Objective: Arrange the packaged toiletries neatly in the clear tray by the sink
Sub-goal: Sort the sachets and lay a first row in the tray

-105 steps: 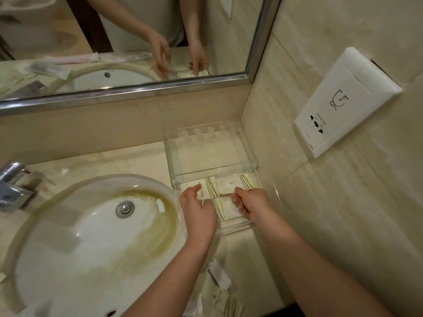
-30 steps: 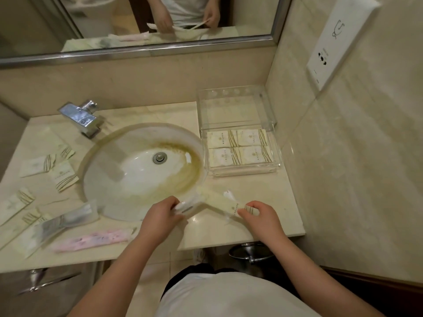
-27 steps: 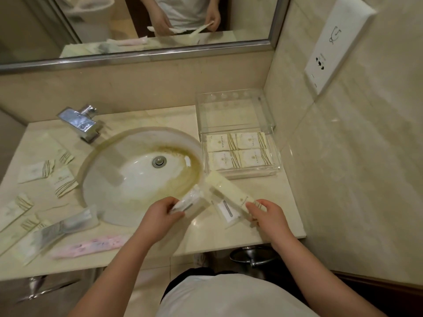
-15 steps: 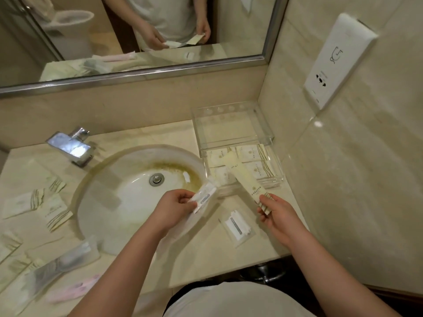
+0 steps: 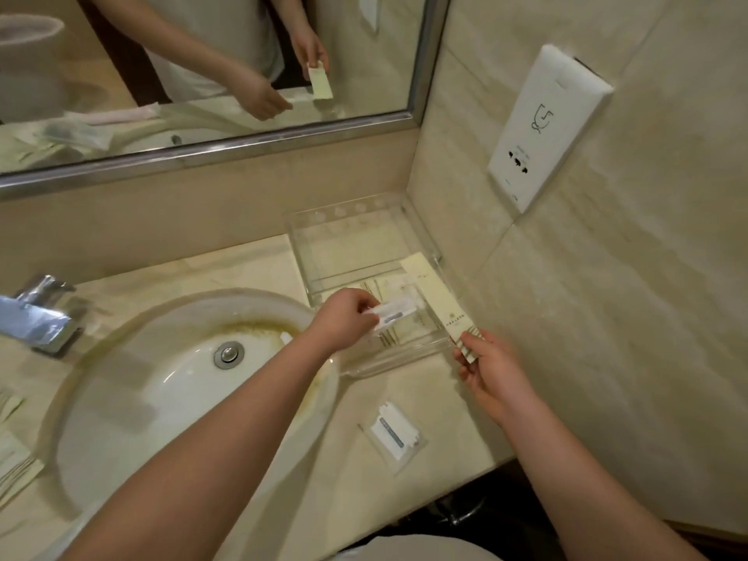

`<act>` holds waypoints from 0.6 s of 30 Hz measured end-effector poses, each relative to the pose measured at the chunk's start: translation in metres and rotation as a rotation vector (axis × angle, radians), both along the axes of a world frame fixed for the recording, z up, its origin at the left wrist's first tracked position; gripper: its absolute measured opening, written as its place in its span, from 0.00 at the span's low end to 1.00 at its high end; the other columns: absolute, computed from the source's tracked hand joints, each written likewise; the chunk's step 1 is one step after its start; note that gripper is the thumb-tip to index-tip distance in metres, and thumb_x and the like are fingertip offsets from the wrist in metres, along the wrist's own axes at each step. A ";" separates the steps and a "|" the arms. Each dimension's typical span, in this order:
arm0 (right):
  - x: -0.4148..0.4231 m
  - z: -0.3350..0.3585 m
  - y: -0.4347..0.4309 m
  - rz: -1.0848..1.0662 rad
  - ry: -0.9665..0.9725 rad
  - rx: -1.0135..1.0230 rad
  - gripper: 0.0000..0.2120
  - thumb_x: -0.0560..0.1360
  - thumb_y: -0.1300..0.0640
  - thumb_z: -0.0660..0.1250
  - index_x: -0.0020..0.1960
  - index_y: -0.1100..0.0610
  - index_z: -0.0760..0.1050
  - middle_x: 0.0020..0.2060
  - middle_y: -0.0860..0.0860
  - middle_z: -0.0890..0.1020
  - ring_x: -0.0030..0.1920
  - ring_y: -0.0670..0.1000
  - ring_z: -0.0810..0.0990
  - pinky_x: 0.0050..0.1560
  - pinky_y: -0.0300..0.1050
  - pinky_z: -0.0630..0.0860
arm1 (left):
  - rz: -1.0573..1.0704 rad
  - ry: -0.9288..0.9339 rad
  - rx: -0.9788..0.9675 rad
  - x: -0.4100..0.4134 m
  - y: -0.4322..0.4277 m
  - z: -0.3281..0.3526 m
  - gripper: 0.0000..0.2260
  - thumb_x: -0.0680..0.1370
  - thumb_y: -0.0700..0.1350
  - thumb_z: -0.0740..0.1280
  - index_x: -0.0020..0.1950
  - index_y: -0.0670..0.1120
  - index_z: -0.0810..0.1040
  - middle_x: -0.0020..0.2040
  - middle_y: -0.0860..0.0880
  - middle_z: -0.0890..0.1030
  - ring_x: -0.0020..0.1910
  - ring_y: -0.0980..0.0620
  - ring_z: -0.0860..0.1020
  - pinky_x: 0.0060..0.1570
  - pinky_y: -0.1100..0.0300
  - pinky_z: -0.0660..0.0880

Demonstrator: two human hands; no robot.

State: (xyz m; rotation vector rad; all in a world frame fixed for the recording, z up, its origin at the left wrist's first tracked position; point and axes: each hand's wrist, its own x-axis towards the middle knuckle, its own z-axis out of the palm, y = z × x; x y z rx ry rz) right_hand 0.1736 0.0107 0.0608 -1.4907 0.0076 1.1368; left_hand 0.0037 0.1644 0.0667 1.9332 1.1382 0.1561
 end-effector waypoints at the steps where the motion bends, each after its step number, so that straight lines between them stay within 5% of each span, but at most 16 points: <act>1: 0.004 0.000 0.003 -0.004 -0.023 -0.016 0.06 0.79 0.64 0.63 0.49 0.54 0.76 0.37 0.50 0.79 0.26 0.40 0.78 0.22 0.32 0.67 | -0.019 0.024 -0.019 0.010 0.006 -0.004 0.06 0.73 0.39 0.66 0.46 0.44 0.82 0.39 0.51 0.79 0.39 0.50 0.76 0.33 0.61 0.67; 6: 0.020 -0.002 0.019 0.005 -0.052 -0.040 0.07 0.79 0.64 0.62 0.47 0.55 0.77 0.37 0.51 0.80 0.27 0.40 0.78 0.24 0.33 0.67 | -0.067 0.123 -0.115 0.044 0.018 -0.032 0.09 0.73 0.39 0.69 0.52 0.43 0.83 0.45 0.47 0.82 0.41 0.52 0.78 0.38 0.62 0.72; 18: 0.036 -0.019 0.031 0.075 -0.051 -0.113 0.07 0.79 0.62 0.64 0.54 0.55 0.79 0.33 0.52 0.79 0.29 0.44 0.73 0.24 0.35 0.64 | -0.164 0.158 -0.144 0.069 0.006 -0.056 0.08 0.73 0.39 0.69 0.52 0.44 0.82 0.38 0.52 0.79 0.40 0.52 0.77 0.37 0.62 0.70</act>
